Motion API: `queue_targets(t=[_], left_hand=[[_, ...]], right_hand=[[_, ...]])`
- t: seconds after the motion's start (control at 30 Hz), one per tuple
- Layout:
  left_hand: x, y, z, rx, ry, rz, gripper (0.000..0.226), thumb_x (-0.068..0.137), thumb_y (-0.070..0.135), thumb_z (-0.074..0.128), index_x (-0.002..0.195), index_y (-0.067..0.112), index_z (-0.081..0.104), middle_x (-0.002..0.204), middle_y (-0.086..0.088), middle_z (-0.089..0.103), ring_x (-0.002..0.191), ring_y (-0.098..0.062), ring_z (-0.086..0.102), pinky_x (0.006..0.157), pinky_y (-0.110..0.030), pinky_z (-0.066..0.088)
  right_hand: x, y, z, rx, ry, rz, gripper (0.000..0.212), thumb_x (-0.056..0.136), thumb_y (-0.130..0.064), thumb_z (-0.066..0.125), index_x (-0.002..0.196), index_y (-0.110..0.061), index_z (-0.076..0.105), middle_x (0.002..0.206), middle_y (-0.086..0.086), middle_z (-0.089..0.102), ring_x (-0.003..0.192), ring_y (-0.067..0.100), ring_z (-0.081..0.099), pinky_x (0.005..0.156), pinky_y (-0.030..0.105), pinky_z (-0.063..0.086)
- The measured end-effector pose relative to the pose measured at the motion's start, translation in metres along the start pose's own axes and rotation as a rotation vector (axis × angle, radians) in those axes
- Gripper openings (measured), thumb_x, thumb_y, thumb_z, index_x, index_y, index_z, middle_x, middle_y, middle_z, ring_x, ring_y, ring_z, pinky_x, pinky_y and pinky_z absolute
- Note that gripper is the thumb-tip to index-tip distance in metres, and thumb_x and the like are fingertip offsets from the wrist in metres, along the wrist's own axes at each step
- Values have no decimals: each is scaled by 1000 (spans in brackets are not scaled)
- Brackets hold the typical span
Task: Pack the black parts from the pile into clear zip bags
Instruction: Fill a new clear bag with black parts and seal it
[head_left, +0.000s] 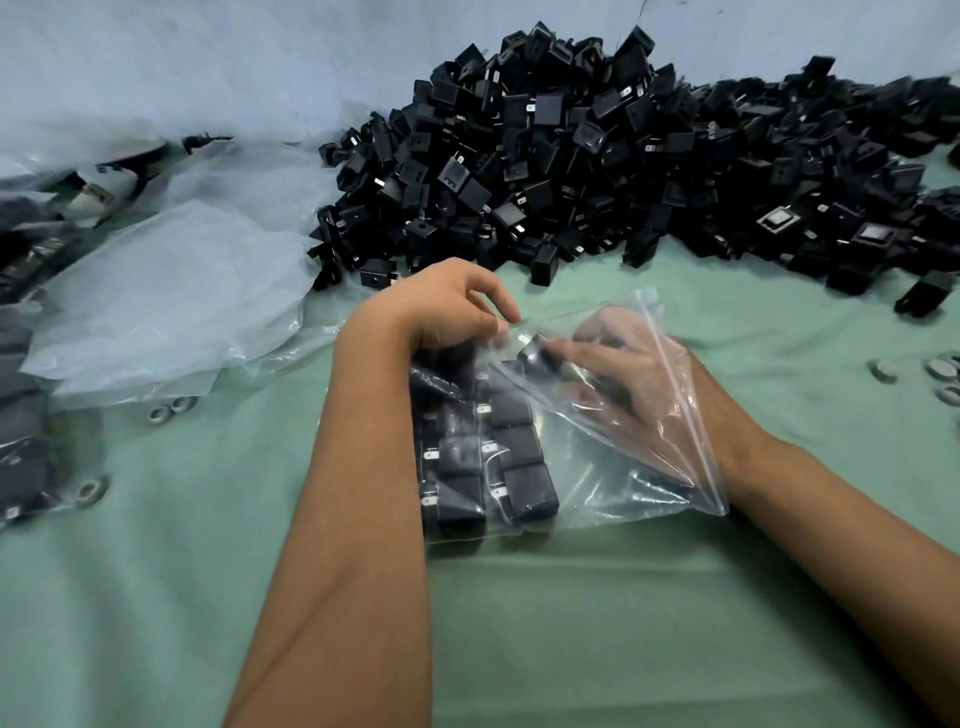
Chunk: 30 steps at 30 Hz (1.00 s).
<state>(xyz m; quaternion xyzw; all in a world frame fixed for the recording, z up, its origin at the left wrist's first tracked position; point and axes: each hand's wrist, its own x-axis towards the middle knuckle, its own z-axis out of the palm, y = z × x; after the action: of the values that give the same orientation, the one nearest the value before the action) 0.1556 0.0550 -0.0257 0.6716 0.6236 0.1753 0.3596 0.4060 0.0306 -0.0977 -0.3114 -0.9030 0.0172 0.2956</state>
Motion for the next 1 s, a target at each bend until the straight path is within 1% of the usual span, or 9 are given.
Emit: queue_targets(t=[0.13, 0.23, 0.37, 0.43, 0.5, 0.6, 0.7, 0.87, 1.0], left_hand=[[1, 4, 5, -13, 15, 30, 22, 95, 13, 68, 91, 32, 78, 91, 3, 78, 81, -16, 68, 91, -43, 58], [3, 5, 6, -21, 14, 44, 20, 96, 15, 68, 92, 32, 78, 84, 9, 76, 73, -8, 67, 76, -33, 55], [4, 6, 6, -16, 9, 56, 16, 97, 19, 69, 93, 31, 79, 77, 15, 75, 72, -2, 67, 76, -30, 52], [3, 7, 7, -24, -3, 60, 15, 98, 18, 68, 95, 28, 79, 79, 11, 77, 81, -9, 70, 88, -36, 57], [3, 8, 8, -30, -13, 69, 16, 99, 16, 66, 96, 25, 79, 73, 10, 75, 77, -9, 68, 88, -35, 56], [4, 11, 10, -37, 11, 95, 19, 99, 9, 64, 97, 19, 80, 71, 6, 75, 68, -4, 65, 77, -26, 54], [5, 15, 13, -10, 19, 93, 22, 101, 9, 61, 97, 19, 80, 83, -1, 77, 70, -5, 66, 76, -26, 55], [5, 16, 12, -8, 27, 73, 33, 103, 8, 55, 88, 27, 78, 75, 11, 72, 63, 6, 64, 62, -18, 47], [2, 10, 6, -14, 28, 56, 26, 100, 12, 60, 89, 27, 79, 83, -4, 76, 75, -7, 66, 76, -35, 55]], right_hand=[[1, 13, 17, -155, -22, -51, 49, 105, -58, 35, 141, -28, 53, 122, -3, 52, 95, 17, 57, 71, 38, 60], [2, 24, 36, -118, 48, -53, 43, 109, -50, 36, 144, -29, 47, 134, -4, 50, 113, 22, 55, 88, 48, 56], [4, 30, 42, -87, 67, -86, 52, 110, -56, 28, 152, -28, 41, 134, -4, 53, 114, 19, 58, 95, 44, 52], [4, 29, 30, -19, 91, -106, 50, 110, -50, 41, 158, -42, 30, 144, -24, 49, 124, 0, 51, 107, 30, 43], [5, 27, 20, 79, 107, -127, 51, 109, -45, 46, 156, -51, 26, 152, -39, 34, 134, -12, 41, 114, 21, 33], [8, 23, 21, 58, 77, -192, 42, 111, -46, 42, 150, -32, 45, 150, -21, 51, 134, 3, 51, 114, 34, 41], [9, 22, 22, -12, 8, -191, 49, 112, -49, 36, 146, -15, 46, 149, 0, 53, 133, 9, 47, 119, 24, 26], [13, 11, 16, -89, -24, -227, 50, 112, -41, 30, 145, -7, 48, 146, 10, 56, 126, 22, 49, 110, 26, 26], [15, 8, 11, -193, -125, -253, 59, 98, -31, 43, 139, 8, 55, 141, 25, 59, 127, 40, 62, 109, 57, 45]])
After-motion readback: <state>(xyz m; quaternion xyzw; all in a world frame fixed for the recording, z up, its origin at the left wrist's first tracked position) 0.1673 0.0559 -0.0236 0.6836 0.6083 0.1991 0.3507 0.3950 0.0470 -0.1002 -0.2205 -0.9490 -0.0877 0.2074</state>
